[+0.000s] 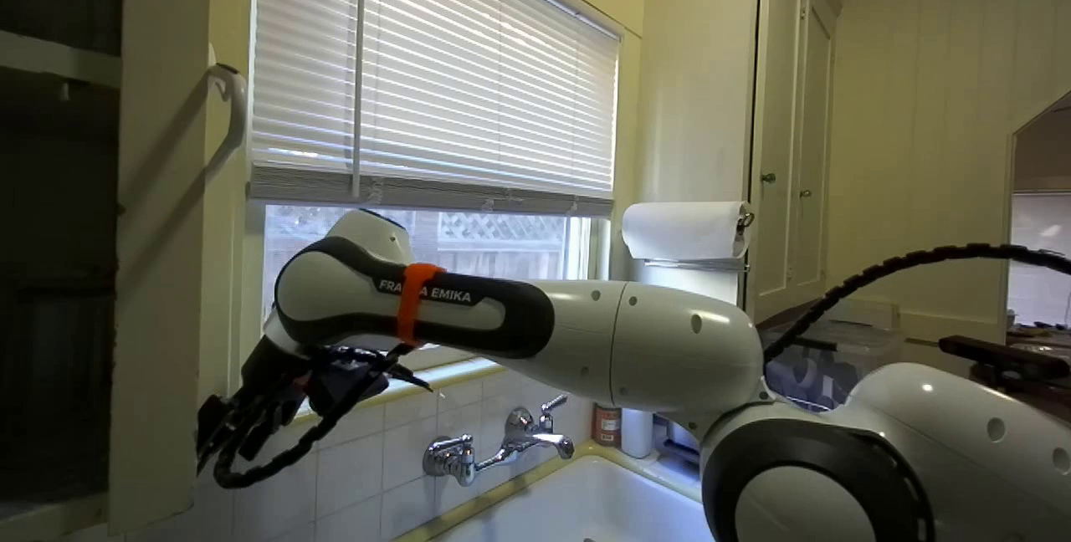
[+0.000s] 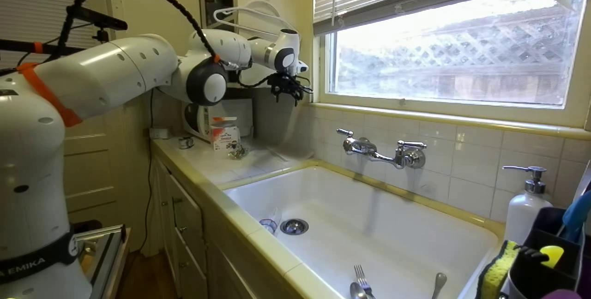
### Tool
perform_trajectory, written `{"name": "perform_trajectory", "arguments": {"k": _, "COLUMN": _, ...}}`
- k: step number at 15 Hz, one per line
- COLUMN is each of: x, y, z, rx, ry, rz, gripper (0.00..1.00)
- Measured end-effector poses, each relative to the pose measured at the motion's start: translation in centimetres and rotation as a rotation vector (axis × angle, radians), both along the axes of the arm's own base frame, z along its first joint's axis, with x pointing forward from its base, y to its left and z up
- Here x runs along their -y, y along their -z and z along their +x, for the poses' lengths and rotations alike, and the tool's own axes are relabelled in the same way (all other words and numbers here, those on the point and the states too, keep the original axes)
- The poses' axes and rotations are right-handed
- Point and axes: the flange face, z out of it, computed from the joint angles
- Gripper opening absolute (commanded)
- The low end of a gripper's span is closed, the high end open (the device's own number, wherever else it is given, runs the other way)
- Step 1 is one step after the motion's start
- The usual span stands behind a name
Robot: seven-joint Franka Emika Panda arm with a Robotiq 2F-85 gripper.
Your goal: Pick up the tissue paper and put it on the left side of the base top
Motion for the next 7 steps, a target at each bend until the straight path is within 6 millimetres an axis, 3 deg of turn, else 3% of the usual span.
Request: {"name": "perform_trajectory", "arguments": {"k": 7, "x": 4.1, "y": -5.4, "z": 0.7, "rx": -0.021, "ry": 0.357, "rz": -0.082, "gripper": 1.00}}
